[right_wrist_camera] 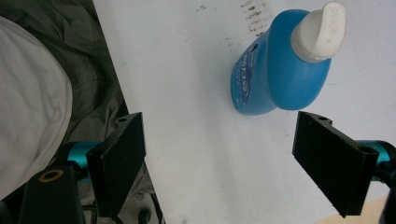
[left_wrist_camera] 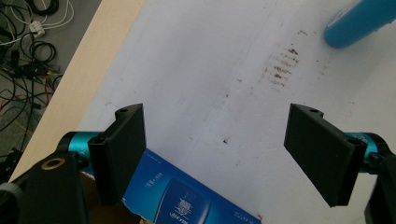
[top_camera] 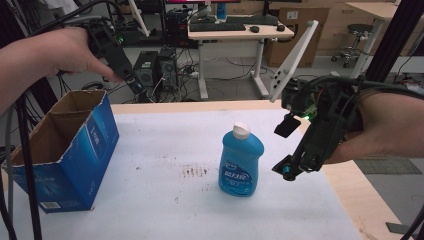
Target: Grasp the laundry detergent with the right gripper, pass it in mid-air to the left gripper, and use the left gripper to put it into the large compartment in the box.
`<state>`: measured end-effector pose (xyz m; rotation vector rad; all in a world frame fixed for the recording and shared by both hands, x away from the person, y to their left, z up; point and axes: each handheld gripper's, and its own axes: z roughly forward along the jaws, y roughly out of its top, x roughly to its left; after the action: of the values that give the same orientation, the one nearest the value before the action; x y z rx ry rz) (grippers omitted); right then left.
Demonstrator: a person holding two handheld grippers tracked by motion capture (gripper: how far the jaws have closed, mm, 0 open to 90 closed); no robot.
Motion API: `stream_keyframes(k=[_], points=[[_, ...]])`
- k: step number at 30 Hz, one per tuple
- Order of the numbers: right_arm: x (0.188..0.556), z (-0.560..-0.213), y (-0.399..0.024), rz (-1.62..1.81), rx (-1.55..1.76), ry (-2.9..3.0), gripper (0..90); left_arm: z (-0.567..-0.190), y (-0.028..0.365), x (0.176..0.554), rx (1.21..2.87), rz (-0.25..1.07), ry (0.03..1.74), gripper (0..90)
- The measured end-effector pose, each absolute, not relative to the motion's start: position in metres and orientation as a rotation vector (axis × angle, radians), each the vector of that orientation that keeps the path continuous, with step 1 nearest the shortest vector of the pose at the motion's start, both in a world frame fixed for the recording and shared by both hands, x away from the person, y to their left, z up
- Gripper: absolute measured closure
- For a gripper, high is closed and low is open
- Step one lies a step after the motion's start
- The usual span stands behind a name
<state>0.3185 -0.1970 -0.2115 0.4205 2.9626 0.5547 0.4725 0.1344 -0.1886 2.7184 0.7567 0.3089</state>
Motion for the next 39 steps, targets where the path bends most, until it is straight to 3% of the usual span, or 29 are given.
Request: stream_keyframes(k=[20, 39], points=[[0.347, -0.238, -0.244, 0.709, 0.506, 2.886, 16.7, -0.186, 0.139, 0.468, 2.714, 0.314, 0.730, 21.0], [0.376, -0.296, -0.263, 0.927, 0.567, 2.833, 16.5, -0.189, 0.139, 0.466, 2.722, 0.307, 0.717, 21.0]])
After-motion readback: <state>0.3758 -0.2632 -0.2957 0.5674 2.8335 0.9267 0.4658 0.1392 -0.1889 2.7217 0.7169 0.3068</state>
